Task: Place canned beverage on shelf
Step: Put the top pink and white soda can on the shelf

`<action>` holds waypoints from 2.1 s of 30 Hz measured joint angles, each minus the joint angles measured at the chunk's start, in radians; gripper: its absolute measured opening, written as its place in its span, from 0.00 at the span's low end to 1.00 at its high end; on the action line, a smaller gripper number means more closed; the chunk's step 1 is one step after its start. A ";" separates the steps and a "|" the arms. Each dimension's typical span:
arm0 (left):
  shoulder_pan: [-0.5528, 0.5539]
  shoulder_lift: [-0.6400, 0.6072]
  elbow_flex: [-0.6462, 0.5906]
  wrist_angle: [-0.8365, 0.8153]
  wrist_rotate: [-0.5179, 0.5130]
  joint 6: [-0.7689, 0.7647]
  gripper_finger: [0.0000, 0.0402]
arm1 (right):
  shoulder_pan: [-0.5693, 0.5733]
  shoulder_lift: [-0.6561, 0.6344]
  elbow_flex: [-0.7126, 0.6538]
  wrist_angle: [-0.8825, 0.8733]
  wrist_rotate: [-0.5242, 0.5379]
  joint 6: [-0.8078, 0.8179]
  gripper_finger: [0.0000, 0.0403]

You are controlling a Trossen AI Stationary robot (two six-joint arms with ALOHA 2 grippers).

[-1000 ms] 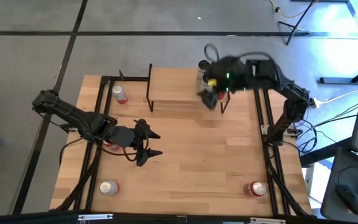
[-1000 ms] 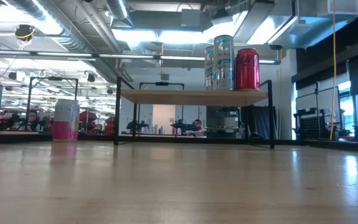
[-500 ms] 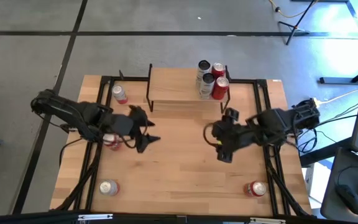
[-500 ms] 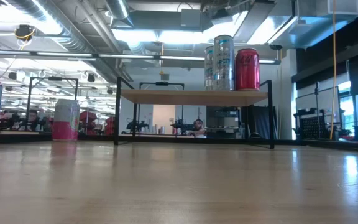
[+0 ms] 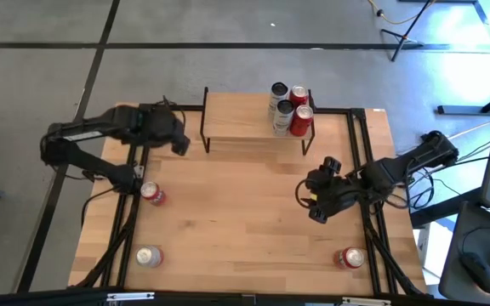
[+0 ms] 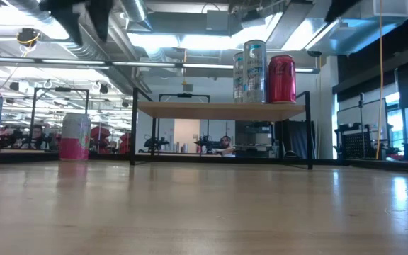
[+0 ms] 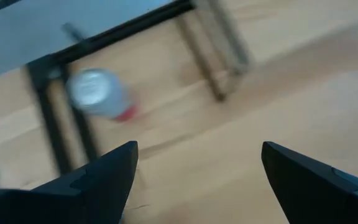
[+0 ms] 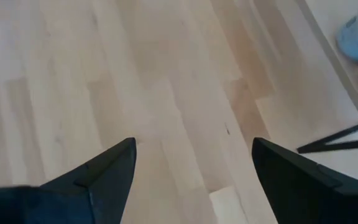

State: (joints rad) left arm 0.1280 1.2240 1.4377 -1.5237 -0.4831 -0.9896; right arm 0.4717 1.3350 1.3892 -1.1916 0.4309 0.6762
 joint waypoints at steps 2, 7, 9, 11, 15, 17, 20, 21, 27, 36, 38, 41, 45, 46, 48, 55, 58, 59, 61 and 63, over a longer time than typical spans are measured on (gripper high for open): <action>0.096 0.002 -0.032 -0.006 0.021 0.041 0.84 | 0.000 -0.003 -0.041 0.014 0.010 0.000 0.76; 0.357 0.003 -0.125 0.040 0.090 0.225 0.84 | -0.001 -0.005 -0.105 0.059 0.049 0.000 0.76; 0.445 0.011 -0.164 0.094 0.104 0.295 0.84 | -0.001 -0.005 -0.121 0.066 0.063 0.000 0.76; 0.525 0.019 -0.197 0.140 0.127 0.355 0.84 | -0.001 -0.005 -0.127 0.070 0.078 0.004 0.76; 0.649 0.048 -0.242 0.203 0.155 0.453 0.84 | -0.001 -0.005 -0.129 0.058 0.087 0.030 0.76; 0.688 0.069 -0.253 0.219 0.155 0.492 0.84 | -0.001 -0.005 -0.129 0.052 0.098 0.032 0.76; 0.724 0.098 -0.266 0.245 0.136 0.540 0.84 | -0.001 -0.005 -0.129 0.048 0.100 0.045 0.76; 0.731 0.107 -0.270 0.258 0.124 0.556 0.84 | -0.001 -0.005 -0.129 0.044 0.101 0.050 0.76; 0.762 0.152 -0.296 0.325 0.152 0.606 0.84 | -0.001 -0.005 -0.129 0.037 0.093 0.060 0.76; 0.801 0.196 -0.311 0.354 0.123 0.667 0.84 | -0.001 -0.005 -0.129 0.010 0.082 0.082 0.76; 0.817 0.205 -0.311 0.372 0.148 0.692 0.84 | -0.001 -0.005 -0.129 0.010 0.082 0.082 0.76; 0.833 0.224 -0.311 0.391 0.162 0.732 0.84 | -0.001 -0.005 -0.129 0.010 0.082 0.082 0.76; 0.854 0.257 -0.311 0.401 0.194 0.736 0.84 | -0.001 -0.005 -0.129 0.009 0.081 0.082 0.76; 0.859 0.269 -0.311 0.401 0.205 0.738 0.84 | -0.001 -0.005 -0.129 0.009 0.081 0.082 0.76; 0.864 0.295 -0.311 0.397 0.215 0.739 0.84 | -0.001 -0.005 -0.129 0.008 0.075 0.082 0.76; 0.863 0.340 -0.311 0.392 0.229 0.766 0.83 | -0.001 -0.005 -0.129 -0.009 0.074 0.084 0.76; 0.853 0.331 -0.311 0.385 0.231 0.783 0.78 | -0.002 -0.005 -0.129 -0.012 0.074 0.076 0.76; 0.852 0.325 -0.311 0.379 0.241 0.793 0.75 | -0.004 -0.005 -0.129 -0.012 0.074 0.072 0.76; 0.844 0.308 -0.313 0.368 0.247 0.813 0.69 | -0.009 -0.005 -0.129 -0.013 0.074 0.071 0.76; 0.829 0.288 -0.313 0.360 0.242 0.817 0.65 | -0.010 -0.005 -0.129 -0.014 0.075 0.069 0.76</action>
State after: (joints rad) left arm 0.9572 1.5124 1.1252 -1.1633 -0.2407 -0.1726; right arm 0.4622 1.3304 1.2602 -1.2051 0.5055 0.7447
